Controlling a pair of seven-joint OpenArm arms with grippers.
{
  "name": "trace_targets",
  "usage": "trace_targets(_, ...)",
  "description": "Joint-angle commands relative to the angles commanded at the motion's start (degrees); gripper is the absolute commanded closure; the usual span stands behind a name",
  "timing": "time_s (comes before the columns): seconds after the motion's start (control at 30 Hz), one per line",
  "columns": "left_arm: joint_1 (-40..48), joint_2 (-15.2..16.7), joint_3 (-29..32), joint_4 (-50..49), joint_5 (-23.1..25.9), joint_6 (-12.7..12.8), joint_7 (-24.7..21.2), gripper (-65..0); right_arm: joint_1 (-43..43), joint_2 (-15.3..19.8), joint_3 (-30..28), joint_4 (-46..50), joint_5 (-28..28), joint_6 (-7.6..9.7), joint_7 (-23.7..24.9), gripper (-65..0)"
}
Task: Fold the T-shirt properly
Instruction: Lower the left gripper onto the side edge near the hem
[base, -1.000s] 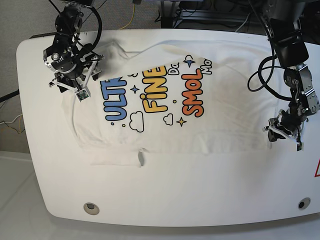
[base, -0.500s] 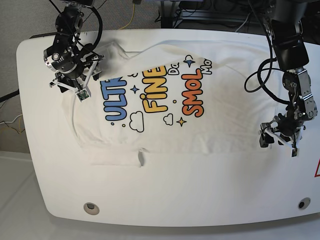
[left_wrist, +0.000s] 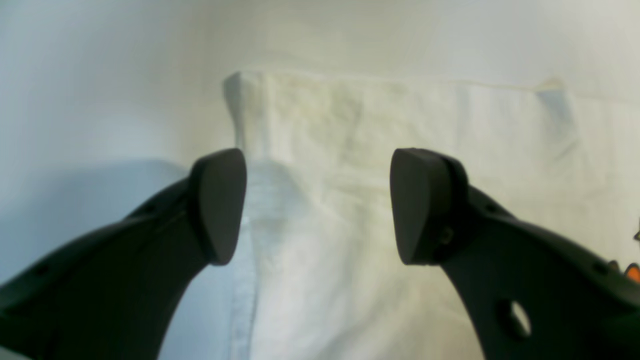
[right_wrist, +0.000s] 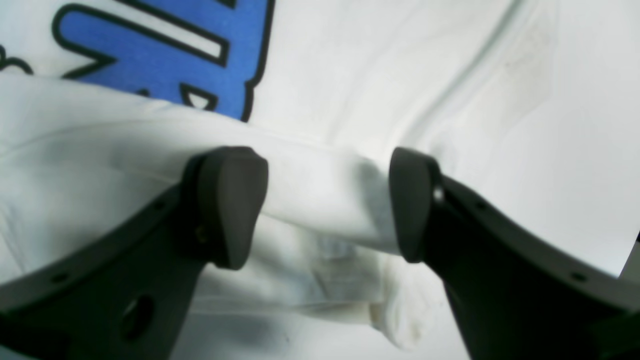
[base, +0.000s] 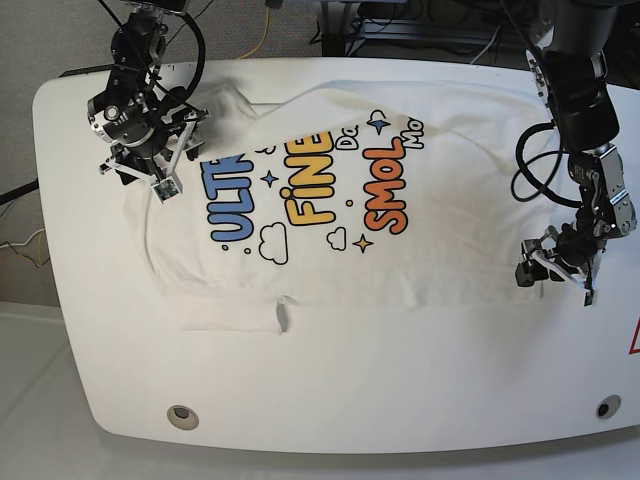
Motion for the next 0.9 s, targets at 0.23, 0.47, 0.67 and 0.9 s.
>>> trace_targets(0.23, -0.4, -1.1, 0.0, -0.6, 0.1, -0.3, -1.0, -42.8, 0.0, 0.0, 0.0, 0.0, 0.0, 0.0, 0.0, -39.9)
trace_targets(0.47, -0.6, -1.2, -0.1, -0.6, 0.1, -0.3, -1.1, -42.9, 0.0, 0.0, 0.0, 0.0, 0.0, 0.0, 0.0, -39.9)
trace_targets(0.67, -0.6, -2.3, -0.2, -0.7, 0.1, 0.0, -1.2, -42.9, 0.0, 0.0, 0.0, 0.0, 0.0, 0.0, 0.0, -39.9)
trace_targets(0.9, -0.1, -2.4, -0.4, -1.1, 0.1, -0.2, -1.3, -42.9, 0.0, 0.0, 0.0, 0.0, 0.0, 0.0, 0.0, -39.9)
